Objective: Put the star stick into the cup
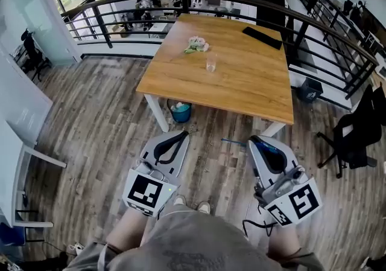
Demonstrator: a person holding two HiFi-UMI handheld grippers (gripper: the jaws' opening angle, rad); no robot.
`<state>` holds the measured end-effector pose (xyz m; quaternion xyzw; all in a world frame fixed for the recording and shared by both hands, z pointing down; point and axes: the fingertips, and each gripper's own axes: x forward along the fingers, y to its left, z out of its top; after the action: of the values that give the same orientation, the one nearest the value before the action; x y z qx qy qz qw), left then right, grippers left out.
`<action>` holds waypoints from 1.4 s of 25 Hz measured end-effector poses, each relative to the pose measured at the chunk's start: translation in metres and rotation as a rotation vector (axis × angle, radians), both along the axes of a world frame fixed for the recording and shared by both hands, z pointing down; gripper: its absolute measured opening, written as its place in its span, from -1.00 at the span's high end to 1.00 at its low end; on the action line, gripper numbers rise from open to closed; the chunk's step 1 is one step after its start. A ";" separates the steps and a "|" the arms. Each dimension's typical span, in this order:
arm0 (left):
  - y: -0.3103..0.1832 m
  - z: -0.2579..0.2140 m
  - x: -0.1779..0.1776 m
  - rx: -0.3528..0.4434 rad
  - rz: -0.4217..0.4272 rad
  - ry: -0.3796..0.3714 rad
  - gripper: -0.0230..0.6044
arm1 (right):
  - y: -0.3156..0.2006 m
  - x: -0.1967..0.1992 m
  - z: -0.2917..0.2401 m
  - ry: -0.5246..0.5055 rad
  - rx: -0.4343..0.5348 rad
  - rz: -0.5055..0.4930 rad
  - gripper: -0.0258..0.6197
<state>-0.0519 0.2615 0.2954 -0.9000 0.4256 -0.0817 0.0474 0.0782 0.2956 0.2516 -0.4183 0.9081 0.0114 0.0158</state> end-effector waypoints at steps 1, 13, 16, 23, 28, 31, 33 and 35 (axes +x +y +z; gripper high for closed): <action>0.000 0.001 0.002 -0.003 0.002 0.001 0.88 | 0.000 0.002 0.000 0.001 0.001 0.003 0.79; -0.011 0.015 0.001 -0.020 -0.008 -0.003 0.88 | -0.008 0.013 0.018 0.011 -0.017 0.011 0.80; -0.020 0.015 0.002 -0.007 -0.007 0.002 0.88 | -0.017 0.015 0.022 0.013 -0.013 0.014 0.80; -0.072 0.025 -0.004 0.010 0.004 0.001 0.88 | -0.069 0.005 0.033 0.026 -0.017 0.022 0.80; -0.131 0.032 -0.015 -0.025 -0.008 0.003 0.88 | -0.125 -0.001 0.042 0.044 -0.043 0.033 0.80; -0.174 0.036 -0.015 -0.044 0.006 0.006 0.88 | -0.169 -0.003 0.049 0.050 -0.065 0.051 0.80; -0.206 0.037 -0.014 -0.049 0.018 0.003 0.88 | -0.201 -0.006 0.051 0.050 -0.076 0.059 0.79; -0.236 0.040 -0.014 -0.059 0.030 -0.007 0.88 | -0.232 -0.009 0.052 0.052 -0.089 0.067 0.80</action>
<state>-0.0658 0.0256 0.3350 -0.9070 0.4091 -0.0967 0.0236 0.0697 0.0640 0.3033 -0.4482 0.8934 -0.0176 -0.0270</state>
